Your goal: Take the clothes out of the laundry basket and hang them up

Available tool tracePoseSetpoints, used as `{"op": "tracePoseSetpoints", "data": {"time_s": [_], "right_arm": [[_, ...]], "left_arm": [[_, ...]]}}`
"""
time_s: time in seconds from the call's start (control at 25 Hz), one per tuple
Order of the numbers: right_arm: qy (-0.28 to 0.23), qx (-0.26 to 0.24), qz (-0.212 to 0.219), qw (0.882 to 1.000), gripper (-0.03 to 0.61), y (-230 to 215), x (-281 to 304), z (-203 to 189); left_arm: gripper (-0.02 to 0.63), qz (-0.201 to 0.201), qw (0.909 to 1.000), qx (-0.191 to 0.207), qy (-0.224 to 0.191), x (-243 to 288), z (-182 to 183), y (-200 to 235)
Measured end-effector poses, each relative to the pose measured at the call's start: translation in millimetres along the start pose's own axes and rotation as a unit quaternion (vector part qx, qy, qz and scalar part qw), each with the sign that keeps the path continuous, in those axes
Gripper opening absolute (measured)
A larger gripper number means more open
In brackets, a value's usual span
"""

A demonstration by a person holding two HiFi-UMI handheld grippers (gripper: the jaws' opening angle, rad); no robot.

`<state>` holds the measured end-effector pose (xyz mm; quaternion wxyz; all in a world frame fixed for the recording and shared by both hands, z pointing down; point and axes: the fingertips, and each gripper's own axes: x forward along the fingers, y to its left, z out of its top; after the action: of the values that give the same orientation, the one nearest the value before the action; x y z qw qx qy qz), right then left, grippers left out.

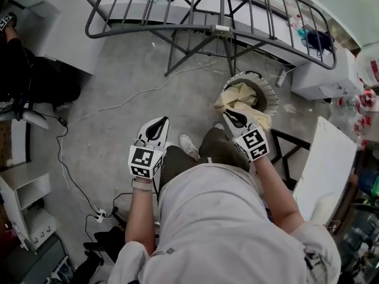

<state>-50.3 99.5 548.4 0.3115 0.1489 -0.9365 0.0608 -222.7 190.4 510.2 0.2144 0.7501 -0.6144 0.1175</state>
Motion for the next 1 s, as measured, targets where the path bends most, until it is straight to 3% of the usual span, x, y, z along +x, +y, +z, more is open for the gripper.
{"op": "tracePoseSetpoints", "data": {"time_s": [0.2,0.4,0.56,0.76,1.0], "right_arm": [[0.081,-0.008,0.036,0.996,0.038,-34,68,-35],[0.172,0.026,0.069,0.982,0.058,-72,128,-105],[0.232,0.024,0.08,0.969,0.077,-103,179,-161],[0.293,0.048,0.064,0.953,0.103,-144,233,-233],[0.376,0.085,0.066,0.921,0.183,-170,273,-331]], "left_arm": [[0.003,0.06,0.9952,-0.073,0.024,3,-27,34],[0.003,0.114,0.9817,-0.139,0.064,23,-52,50],[0.003,0.127,0.9738,-0.155,0.107,49,-74,56],[0.003,0.156,0.9604,-0.184,0.139,69,-94,68],[0.003,0.176,0.9452,-0.214,0.173,88,-112,57]]}}
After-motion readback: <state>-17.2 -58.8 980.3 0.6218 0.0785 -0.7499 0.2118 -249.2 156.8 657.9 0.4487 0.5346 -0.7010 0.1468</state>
